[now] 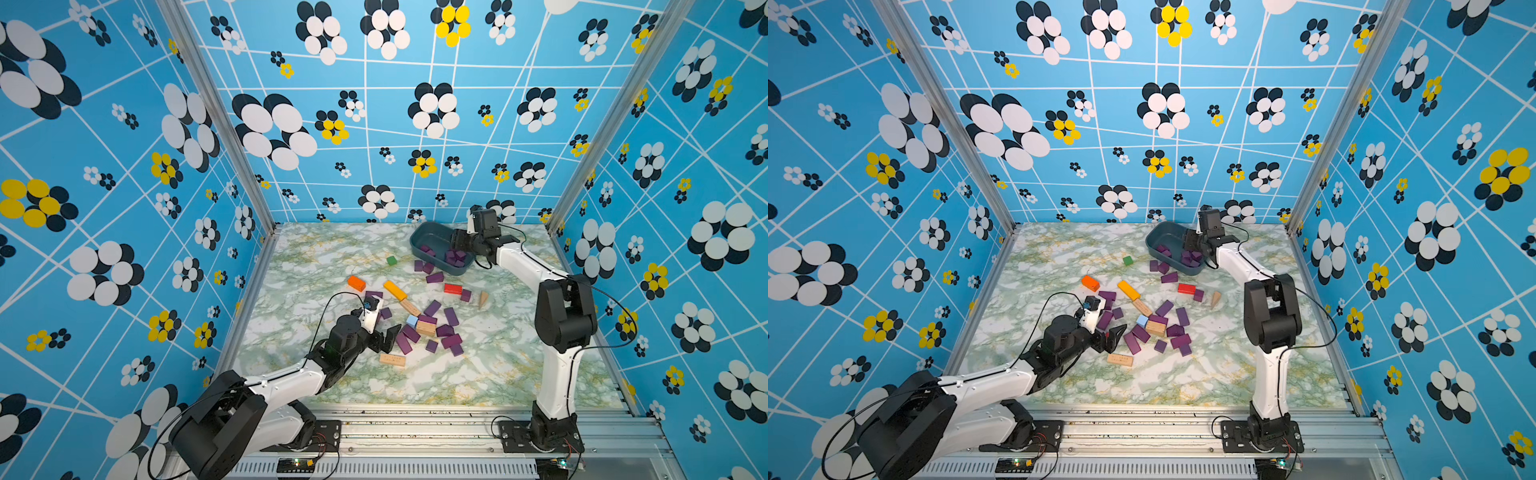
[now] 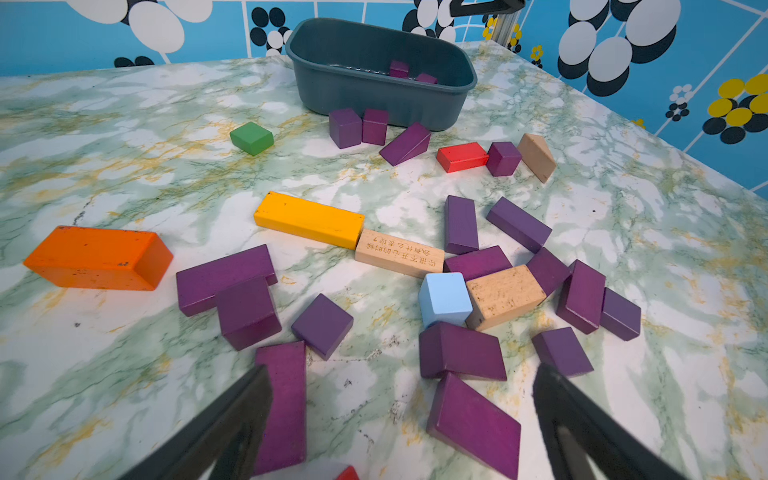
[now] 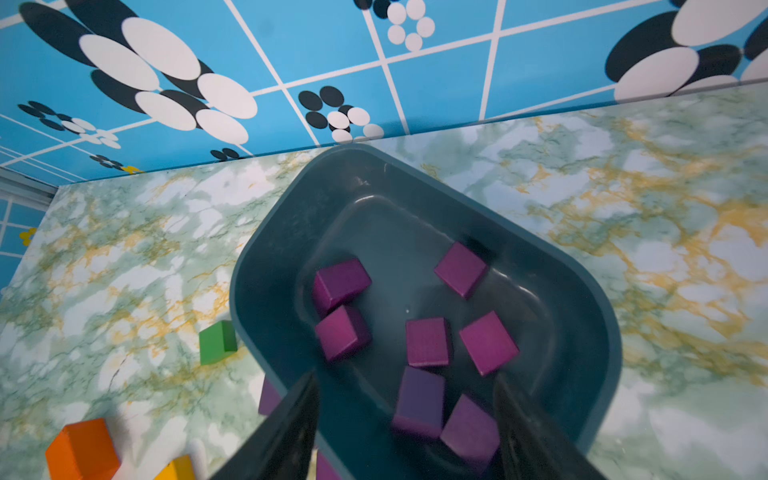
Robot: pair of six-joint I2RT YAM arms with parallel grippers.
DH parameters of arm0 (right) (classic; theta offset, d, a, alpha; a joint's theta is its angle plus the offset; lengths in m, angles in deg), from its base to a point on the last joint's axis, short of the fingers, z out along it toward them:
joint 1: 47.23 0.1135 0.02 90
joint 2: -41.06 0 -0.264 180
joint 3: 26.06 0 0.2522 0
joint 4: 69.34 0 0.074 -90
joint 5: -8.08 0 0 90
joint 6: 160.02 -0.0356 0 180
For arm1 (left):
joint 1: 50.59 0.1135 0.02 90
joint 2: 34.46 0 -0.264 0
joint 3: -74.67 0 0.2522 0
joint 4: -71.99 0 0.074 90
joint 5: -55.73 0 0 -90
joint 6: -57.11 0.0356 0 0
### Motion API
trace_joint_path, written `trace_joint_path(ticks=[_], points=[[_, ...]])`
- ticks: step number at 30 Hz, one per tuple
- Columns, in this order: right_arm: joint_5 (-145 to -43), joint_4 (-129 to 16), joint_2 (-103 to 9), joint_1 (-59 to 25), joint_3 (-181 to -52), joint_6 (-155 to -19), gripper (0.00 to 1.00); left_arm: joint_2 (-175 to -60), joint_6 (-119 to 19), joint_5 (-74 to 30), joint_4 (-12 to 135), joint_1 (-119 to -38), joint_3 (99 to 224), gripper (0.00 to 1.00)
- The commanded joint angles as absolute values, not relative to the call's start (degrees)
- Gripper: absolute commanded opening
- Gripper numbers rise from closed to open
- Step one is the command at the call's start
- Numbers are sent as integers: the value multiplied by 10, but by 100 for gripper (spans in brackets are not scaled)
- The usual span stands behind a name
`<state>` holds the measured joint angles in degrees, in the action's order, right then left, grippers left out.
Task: Pick purple bricks into the storage bin
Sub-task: Place the building block in the storage box, then pick up the building block from the center of the board.
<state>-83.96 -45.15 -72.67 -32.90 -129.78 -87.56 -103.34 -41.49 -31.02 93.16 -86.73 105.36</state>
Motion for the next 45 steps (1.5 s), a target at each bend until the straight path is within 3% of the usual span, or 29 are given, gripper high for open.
trace_joint_path(ticks=[1,6,11,16,24,32,38,45], points=[[-830,-466,-631,-328,-1212,-859,69,-1023,-425,-330,913,-866,1071,99],[-808,-510,-495,-328,-1048,-859,77,-1027,-430,-337,895,-864,1079,100],[-865,-551,-397,-338,-938,-808,99,-1031,-432,-358,878,-859,1086,100],[-921,-576,-345,-349,-865,-830,99,-1033,-462,-407,857,-853,1102,99],[-1021,-710,-305,-349,-712,-916,99,-1105,-495,-467,661,-842,1241,99],[-974,-708,-302,-349,-653,-956,99,-1192,-499,-457,562,-820,1333,100],[-956,-740,-280,-340,-617,-965,99,-1243,-505,-435,503,-797,1382,94],[-969,-774,-304,-335,-611,-979,95,-1291,-489,-443,483,-794,1421,79]])
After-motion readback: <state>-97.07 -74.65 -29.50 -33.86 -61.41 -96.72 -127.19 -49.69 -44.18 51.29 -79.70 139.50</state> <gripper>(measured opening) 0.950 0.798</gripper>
